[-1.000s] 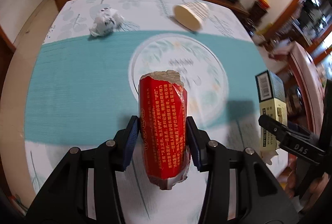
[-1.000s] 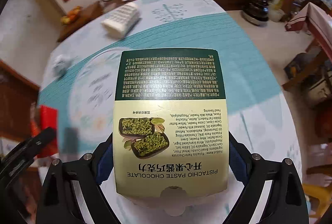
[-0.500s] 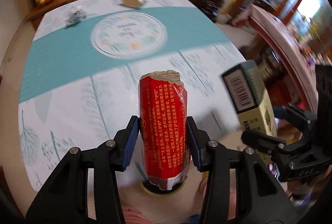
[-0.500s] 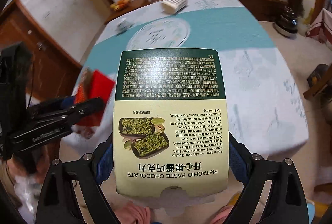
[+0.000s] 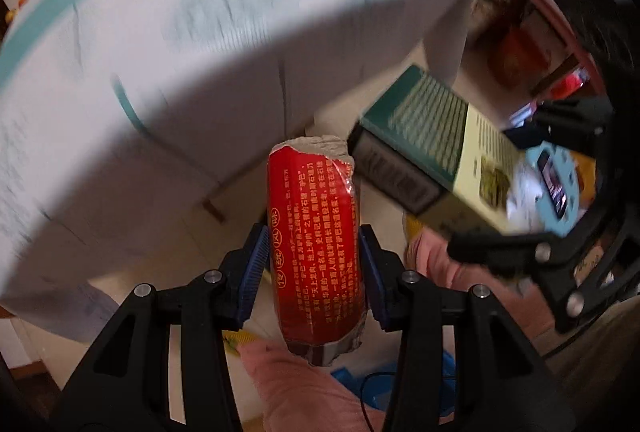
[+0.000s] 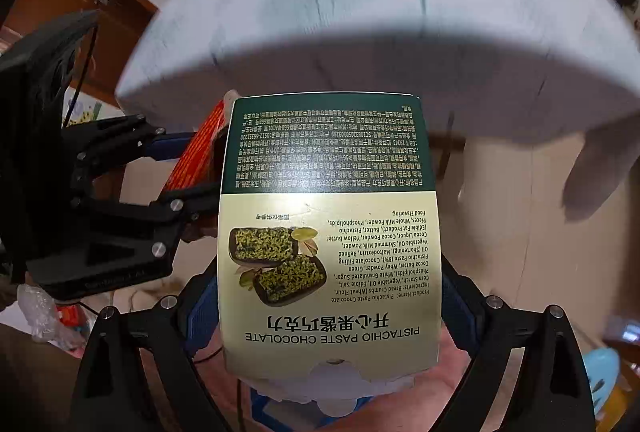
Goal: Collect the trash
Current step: 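Carry the red snack bar and chocolate box down over the trash bin, then open both grippers to drop the snack bar and box into the bin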
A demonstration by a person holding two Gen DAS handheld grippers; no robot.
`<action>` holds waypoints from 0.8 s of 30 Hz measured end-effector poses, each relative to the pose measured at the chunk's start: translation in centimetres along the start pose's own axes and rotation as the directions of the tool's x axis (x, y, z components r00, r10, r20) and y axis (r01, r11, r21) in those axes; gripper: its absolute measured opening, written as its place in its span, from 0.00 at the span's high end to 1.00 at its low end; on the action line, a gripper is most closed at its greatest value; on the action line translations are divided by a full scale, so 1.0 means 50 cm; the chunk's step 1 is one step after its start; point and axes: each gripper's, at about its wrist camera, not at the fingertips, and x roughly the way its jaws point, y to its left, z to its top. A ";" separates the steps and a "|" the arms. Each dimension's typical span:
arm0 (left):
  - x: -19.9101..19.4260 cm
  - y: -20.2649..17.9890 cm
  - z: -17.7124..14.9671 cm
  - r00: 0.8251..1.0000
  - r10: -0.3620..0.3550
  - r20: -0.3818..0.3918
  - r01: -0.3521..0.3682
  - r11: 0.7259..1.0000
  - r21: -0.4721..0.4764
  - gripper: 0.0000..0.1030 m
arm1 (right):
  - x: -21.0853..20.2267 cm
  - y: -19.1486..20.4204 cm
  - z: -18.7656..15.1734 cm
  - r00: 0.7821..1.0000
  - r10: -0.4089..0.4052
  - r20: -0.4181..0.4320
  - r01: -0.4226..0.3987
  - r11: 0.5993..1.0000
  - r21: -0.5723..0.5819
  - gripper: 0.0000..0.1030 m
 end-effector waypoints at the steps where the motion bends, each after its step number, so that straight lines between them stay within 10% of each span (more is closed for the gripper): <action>1: 0.030 0.002 -0.015 1.000 -0.005 -0.025 0.005 1.000 -0.012 0.59 | 0.020 -0.011 -0.008 1.000 -0.002 -0.017 0.002 1.000 0.018 0.11; 17: 0.462 0.105 -0.139 0.980 -0.016 -0.196 -0.013 0.989 -0.145 0.58 | 0.509 -0.186 -0.072 0.941 0.005 -0.340 0.040 0.991 0.126 0.10; 24: 0.563 0.134 -0.135 0.977 0.005 -0.211 -0.047 0.980 -0.195 0.53 | 0.621 -0.250 -0.049 0.939 0.021 -0.343 0.033 0.988 0.152 0.08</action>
